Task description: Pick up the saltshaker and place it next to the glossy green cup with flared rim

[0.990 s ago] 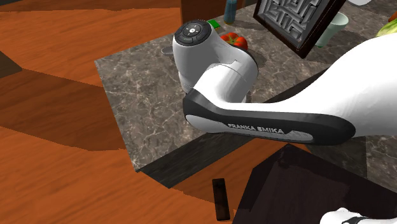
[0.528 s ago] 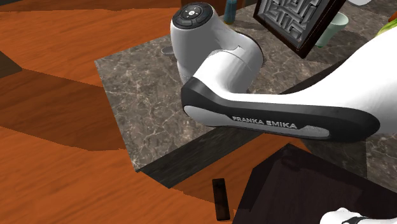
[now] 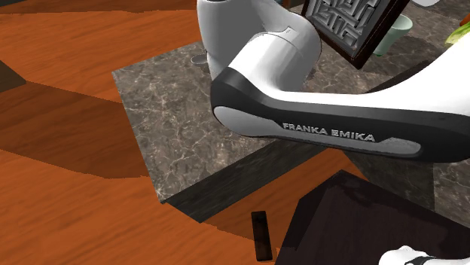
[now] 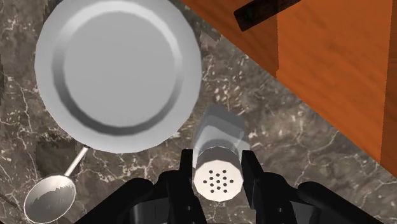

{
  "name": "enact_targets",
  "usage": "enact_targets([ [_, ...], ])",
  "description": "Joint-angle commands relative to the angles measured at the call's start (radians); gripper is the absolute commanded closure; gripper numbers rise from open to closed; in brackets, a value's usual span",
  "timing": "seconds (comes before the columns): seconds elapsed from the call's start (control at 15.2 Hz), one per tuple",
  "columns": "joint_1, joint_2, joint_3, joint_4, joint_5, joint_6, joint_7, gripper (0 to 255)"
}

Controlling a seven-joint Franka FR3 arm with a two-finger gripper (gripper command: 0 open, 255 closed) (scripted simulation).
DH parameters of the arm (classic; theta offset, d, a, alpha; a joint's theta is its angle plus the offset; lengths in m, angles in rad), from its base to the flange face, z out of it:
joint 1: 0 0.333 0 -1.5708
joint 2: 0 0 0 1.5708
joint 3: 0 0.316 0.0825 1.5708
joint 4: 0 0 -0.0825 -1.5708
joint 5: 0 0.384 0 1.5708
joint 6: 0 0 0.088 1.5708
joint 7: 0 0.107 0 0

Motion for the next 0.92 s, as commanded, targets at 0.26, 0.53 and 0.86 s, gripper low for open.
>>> enact_targets([
  [0.26, 0.001, -0.017, 0.001, 0.056, 0.002, -0.074, -0.007, 255],
  [0.53, 0.002, -0.024, 0.001, 0.101, 0.004, -0.125, -0.013, 255],
  [0.86, 0.002, -0.027, 0.001, 0.163, 0.006, -0.19, -0.021, 255],
])
